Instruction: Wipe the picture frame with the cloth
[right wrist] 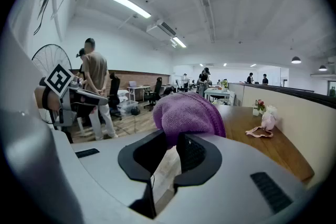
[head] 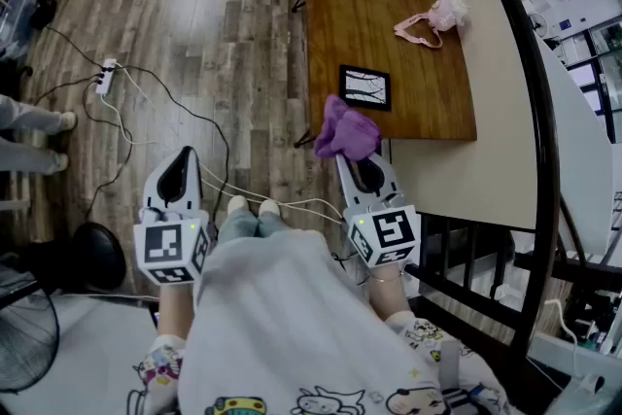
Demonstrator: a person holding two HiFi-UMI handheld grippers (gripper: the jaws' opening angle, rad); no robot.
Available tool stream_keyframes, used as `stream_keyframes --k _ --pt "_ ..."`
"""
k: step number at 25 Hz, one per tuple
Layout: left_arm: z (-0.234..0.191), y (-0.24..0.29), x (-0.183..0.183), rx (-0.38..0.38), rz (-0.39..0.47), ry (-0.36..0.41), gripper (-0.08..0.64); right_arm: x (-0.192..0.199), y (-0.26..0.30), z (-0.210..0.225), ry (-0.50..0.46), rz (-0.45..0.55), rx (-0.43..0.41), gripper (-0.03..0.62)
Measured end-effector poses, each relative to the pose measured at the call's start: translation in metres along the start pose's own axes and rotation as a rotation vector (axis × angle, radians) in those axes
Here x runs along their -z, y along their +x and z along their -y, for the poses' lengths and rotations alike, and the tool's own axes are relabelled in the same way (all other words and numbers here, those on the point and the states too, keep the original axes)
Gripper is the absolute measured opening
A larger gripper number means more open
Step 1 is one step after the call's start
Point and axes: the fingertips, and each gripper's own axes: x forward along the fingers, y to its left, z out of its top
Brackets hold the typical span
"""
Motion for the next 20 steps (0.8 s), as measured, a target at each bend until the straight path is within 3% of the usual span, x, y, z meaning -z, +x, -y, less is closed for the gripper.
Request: stream_keyframes --k 12,14,20 --pt "0.017 -0.007 0.001 -0.043 0.023 -0.033 0.010 -0.003 -0.007 0.007 0.046 0.057 -0.059 0.046" --pt "0.019 -0.007 -0.001 -0.035 0.023 -0.035 0.073 -0.005 -0.005 0.004 0.048 0.059 -0.074 0.046" --pt "0.012 0.004 -0.002 -0.015 0.018 -0.047 0.156 -0.012 0.015 -0.008 0.049 0.066 -0.104 0.046"
